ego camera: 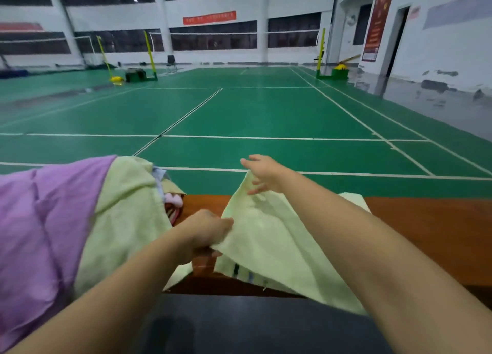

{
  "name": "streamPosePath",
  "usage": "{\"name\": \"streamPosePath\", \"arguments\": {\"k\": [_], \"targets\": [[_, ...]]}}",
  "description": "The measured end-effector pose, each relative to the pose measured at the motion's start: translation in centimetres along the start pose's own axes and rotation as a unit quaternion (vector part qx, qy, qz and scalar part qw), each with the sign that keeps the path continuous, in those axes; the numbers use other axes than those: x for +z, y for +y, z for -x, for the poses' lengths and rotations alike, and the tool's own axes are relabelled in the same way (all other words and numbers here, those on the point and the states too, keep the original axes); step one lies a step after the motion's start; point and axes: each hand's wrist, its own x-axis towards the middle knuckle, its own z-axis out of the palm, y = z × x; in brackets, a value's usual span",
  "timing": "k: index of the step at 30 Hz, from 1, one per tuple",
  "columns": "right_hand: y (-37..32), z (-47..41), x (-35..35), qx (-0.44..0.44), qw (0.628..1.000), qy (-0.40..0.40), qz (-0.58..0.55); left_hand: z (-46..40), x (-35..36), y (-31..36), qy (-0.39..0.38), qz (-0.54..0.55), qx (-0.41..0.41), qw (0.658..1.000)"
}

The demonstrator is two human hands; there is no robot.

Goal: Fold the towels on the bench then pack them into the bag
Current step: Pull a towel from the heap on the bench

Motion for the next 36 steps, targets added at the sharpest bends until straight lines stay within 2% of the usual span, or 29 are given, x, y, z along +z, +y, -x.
{"name": "streamPosePath", "arguments": {"k": [3, 5, 7, 8, 10, 13, 15, 16, 18, 20, 24, 27, 29, 31, 33, 36], "targets": [[1.4, 0.4, -0.7, 0.020, 0.998, -0.002, 0.058, -0.8, -0.4, -0.6, -0.011, -0.219, -0.035, 0.975], [2.2, 0.7, -3.1, 0.028, 0.995, 0.043, 0.082, -1.7, -0.4, 0.0, -0.002, -0.367, -0.023, 0.930], [3.6, 1.4, -6.8, 0.033, 0.987, 0.107, 0.116, -3.1, -0.2, 1.3, 0.050, -0.468, 0.023, 0.882], [4.5, 2.0, -8.7, 0.036, 0.978, 0.138, 0.155, -4.0, -0.1, 2.1, 0.091, -0.476, 0.054, 0.873], [6.6, 3.5, -12.3, 0.064, 0.942, 0.181, 0.276, -6.3, 0.4, 3.4, 0.148, -0.424, 0.088, 0.889], [9.5, 6.4, -16.0, 0.158, 0.866, 0.193, 0.433, -9.1, 1.9, 4.5, 0.130, -0.373, 0.064, 0.917], [10.8, 7.8, -17.5, 0.214, 0.813, 0.179, 0.510, -10.3, 2.6, 4.9, 0.116, -0.379, 0.039, 0.917], [11.3, 8.1, -18.2, 0.234, 0.800, 0.171, 0.525, -10.8, 2.8, 5.2, 0.109, -0.379, 0.019, 0.919], [11.2, 8.8, -18.8, 0.282, 0.814, 0.153, 0.485, -11.1, 3.1, 6.0, 0.071, -0.374, -0.032, 0.924], [10.8, 9.5, -18.6, 0.321, 0.854, 0.123, 0.390, -10.6, 3.2, 6.7, 0.029, -0.399, -0.058, 0.915], [10.7, 9.8, -18.1, 0.301, 0.886, 0.108, 0.337, -9.6, 3.6, 6.4, 0.006, -0.386, -0.035, 0.922], [11.2, 9.6, -18.1, 0.238, 0.918, 0.159, 0.276, -9.8, 3.4, 5.3, 0.066, -0.252, -0.008, 0.966], [11.7, 9.6, -18.1, 0.185, 0.954, 0.181, 0.153, -10.2, 2.9, 4.5, 0.102, -0.154, 0.009, 0.983], [12.6, 9.5, -18.2, 0.150, 0.969, 0.194, 0.036, -10.3, 2.4, 3.8, 0.105, -0.060, 0.011, 0.993], [12.7, 10.2, -17.6, 0.099, 0.973, 0.207, -0.006, -10.4, 2.0, 2.8, 0.111, 0.052, 0.028, 0.992], [13.2, 10.8, -17.3, 0.030, 0.957, 0.288, 0.016, -10.1, 1.5, 2.2, 0.133, 0.163, 0.090, 0.973]]}}
